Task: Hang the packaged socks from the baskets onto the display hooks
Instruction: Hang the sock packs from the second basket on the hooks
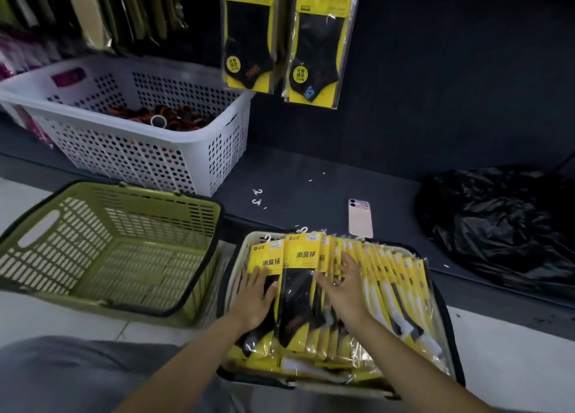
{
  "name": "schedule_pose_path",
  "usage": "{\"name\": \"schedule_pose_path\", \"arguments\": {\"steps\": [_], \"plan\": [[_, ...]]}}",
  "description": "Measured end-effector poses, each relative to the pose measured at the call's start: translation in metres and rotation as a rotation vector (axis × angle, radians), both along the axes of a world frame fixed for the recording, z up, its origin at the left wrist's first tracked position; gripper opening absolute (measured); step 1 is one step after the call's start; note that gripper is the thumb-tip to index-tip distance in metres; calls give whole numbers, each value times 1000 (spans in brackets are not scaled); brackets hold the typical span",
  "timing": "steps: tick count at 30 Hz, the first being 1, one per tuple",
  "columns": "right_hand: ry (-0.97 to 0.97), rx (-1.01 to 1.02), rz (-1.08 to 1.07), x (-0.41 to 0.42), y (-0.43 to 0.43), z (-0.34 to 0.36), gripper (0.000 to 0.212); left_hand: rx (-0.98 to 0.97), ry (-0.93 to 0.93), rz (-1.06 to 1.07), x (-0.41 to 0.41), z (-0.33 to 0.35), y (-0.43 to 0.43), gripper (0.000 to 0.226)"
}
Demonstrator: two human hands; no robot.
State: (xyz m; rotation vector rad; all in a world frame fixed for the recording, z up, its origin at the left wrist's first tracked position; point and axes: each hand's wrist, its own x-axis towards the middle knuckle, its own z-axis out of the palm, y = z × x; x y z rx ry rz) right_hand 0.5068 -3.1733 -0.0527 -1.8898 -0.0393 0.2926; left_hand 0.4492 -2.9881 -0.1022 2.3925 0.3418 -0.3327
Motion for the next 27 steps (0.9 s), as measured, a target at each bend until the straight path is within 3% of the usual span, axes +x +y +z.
{"name": "schedule_pose_path", "arguments": {"steps": [3, 7, 10, 11, 14, 16, 19, 21, 23, 27], "plan": [[99, 28, -60, 7, 11, -2, 71, -93, 74, -22, 0, -14, -7, 59], [447, 142, 72, 5, 37, -5, 58, -325, -89, 46, 2, -2, -15, 51], [477, 188, 30, 8, 42, -5, 52, -475, -223, 107, 1, 16, -23, 51], [472, 183, 21, 9, 40, -4, 52, -561, -241, 174, -1, 22, -26, 59], [457, 121, 11, 13, 26, -4, 82, -718, -129, 405, -3, 40, -29, 104], [424, 141, 3, 17, 15, 8, 96, -743, -16, 454, 3, 56, -31, 114], [313, 245, 63, 30, -8, 49, 101, -867, -78, 344, 26, 91, -44, 58], [168, 326, 160, 43, -28, 86, 78, -936, -243, 257, 42, 114, -57, 37], [14, 301, 218, 52, -47, 121, 57, -937, -397, 165, 53, 133, -67, 39], [-93, 183, 211, 65, -79, 137, 52, -715, -469, 5, 62, 131, -84, 50]]}}
